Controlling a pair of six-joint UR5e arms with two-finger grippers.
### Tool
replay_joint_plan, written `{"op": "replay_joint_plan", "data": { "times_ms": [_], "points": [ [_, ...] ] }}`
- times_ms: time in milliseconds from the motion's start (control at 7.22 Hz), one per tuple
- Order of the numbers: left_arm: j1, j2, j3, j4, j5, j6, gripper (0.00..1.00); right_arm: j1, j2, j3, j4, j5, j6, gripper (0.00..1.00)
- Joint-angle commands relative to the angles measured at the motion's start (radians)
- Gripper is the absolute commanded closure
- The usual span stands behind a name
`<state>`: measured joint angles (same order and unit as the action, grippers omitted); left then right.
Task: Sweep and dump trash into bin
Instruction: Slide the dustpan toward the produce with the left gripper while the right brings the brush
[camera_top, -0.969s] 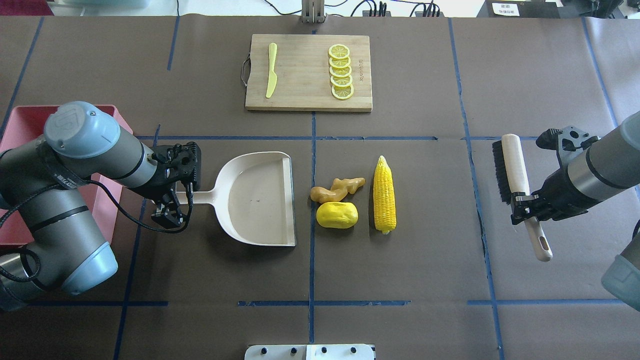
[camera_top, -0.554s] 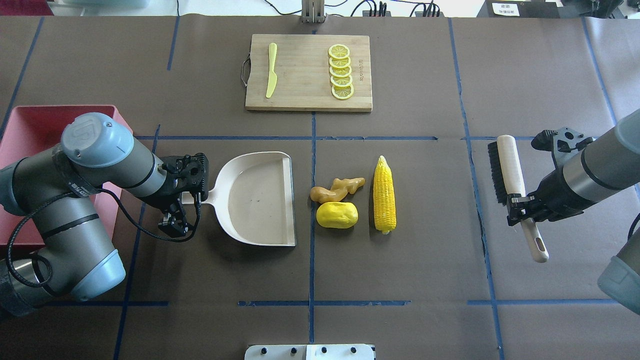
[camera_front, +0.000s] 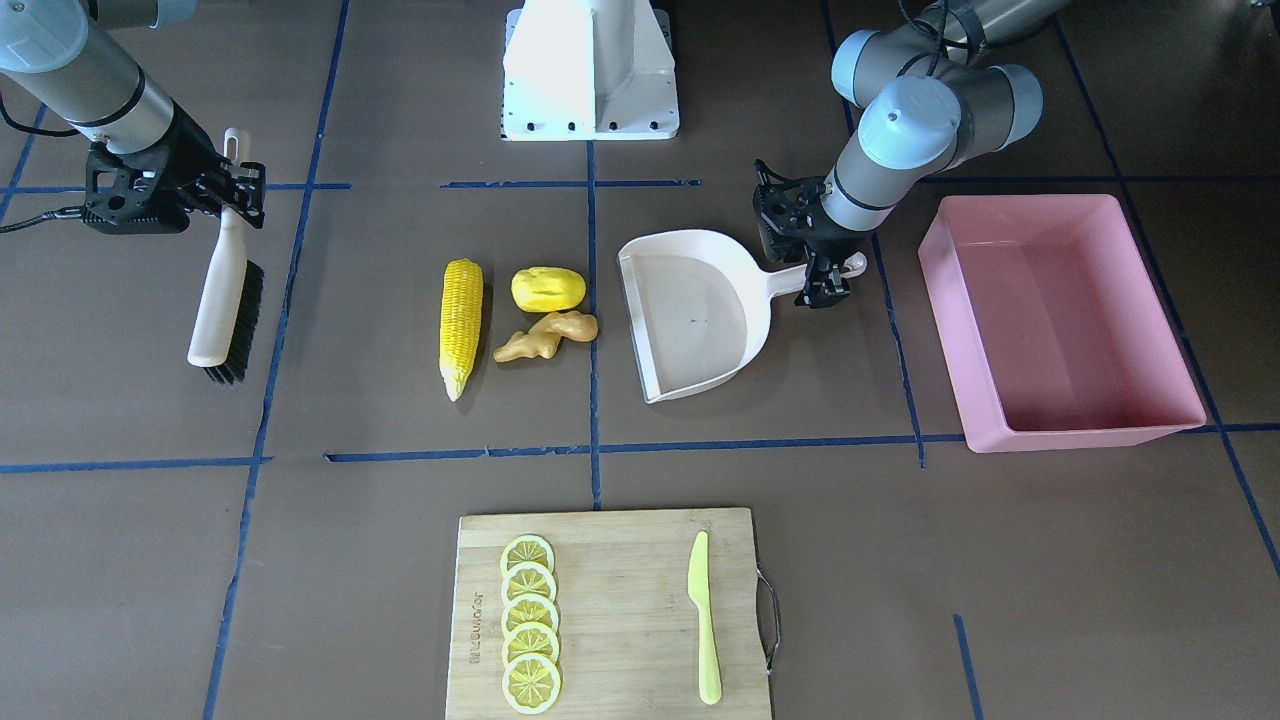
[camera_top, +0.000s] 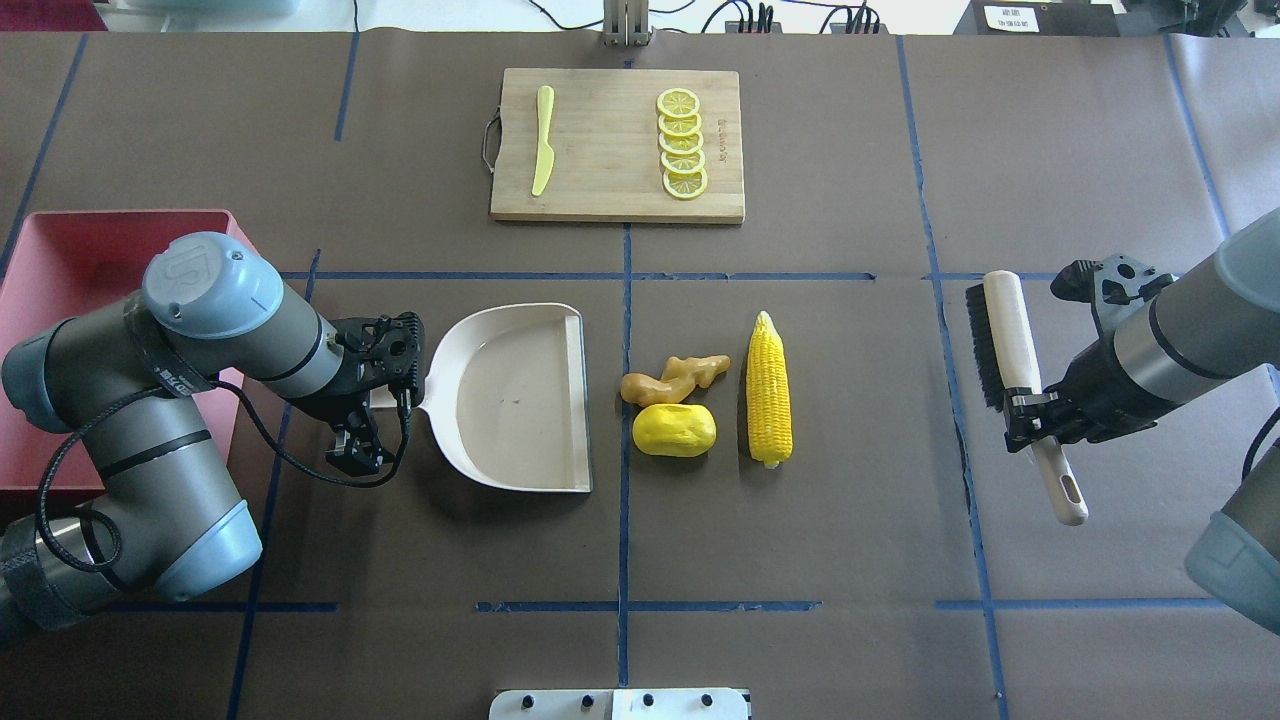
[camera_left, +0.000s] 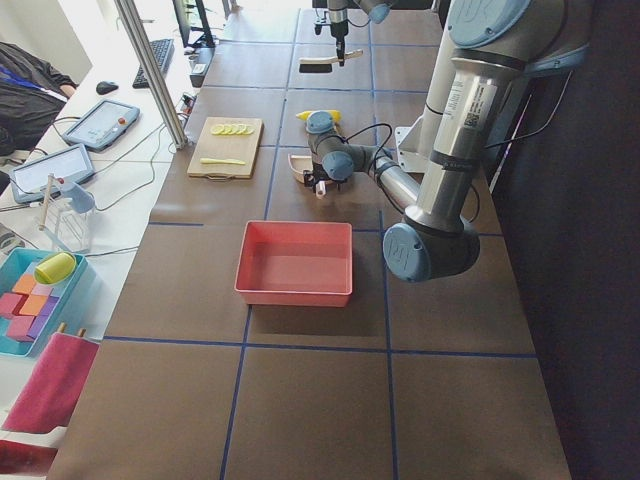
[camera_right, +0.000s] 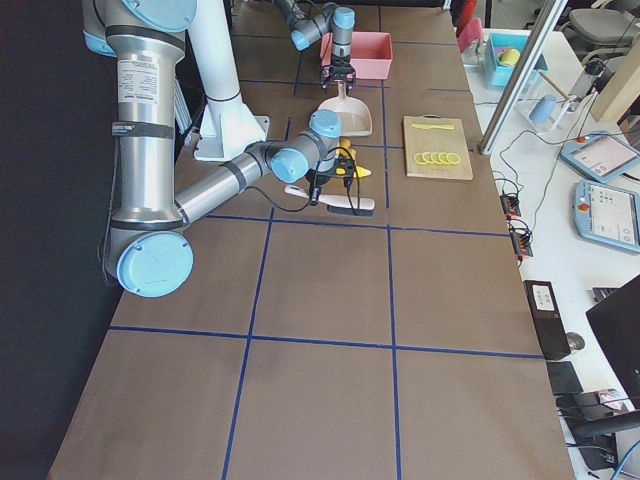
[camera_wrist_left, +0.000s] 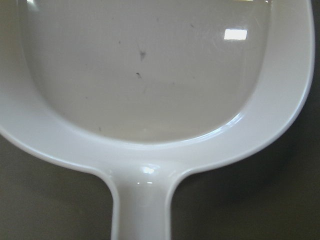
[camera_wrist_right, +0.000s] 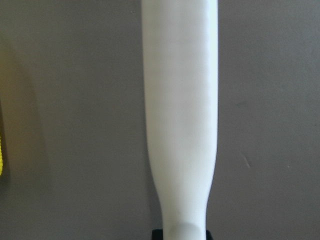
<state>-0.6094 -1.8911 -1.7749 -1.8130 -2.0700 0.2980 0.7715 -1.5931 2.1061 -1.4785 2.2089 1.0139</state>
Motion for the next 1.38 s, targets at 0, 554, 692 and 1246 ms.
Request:
{"op": "replay_joint_plan", "data": {
  "times_ms": [0, 554, 692, 1246],
  "points": [
    [-0.009, 0.004, -0.008, 0.017, 0.020, 0.003, 0.94, 0.000, 0.002, 0.000, -0.002, 0.002, 0.000, 1.00],
    [-0.036, -0.017, -0.038, 0.056, 0.027, 0.013, 1.00, -0.031, 0.025, -0.005, -0.014, -0.003, 0.005, 1.00],
    [-0.038, -0.043, -0.061, 0.114, 0.028, 0.015, 1.00, -0.032, 0.025, -0.005, -0.014, -0.003, 0.015, 1.00],
    [-0.009, -0.135, -0.113, 0.422, 0.152, 0.131, 1.00, -0.070, 0.047, -0.009, -0.014, -0.005, 0.023, 1.00]
  ]
}}
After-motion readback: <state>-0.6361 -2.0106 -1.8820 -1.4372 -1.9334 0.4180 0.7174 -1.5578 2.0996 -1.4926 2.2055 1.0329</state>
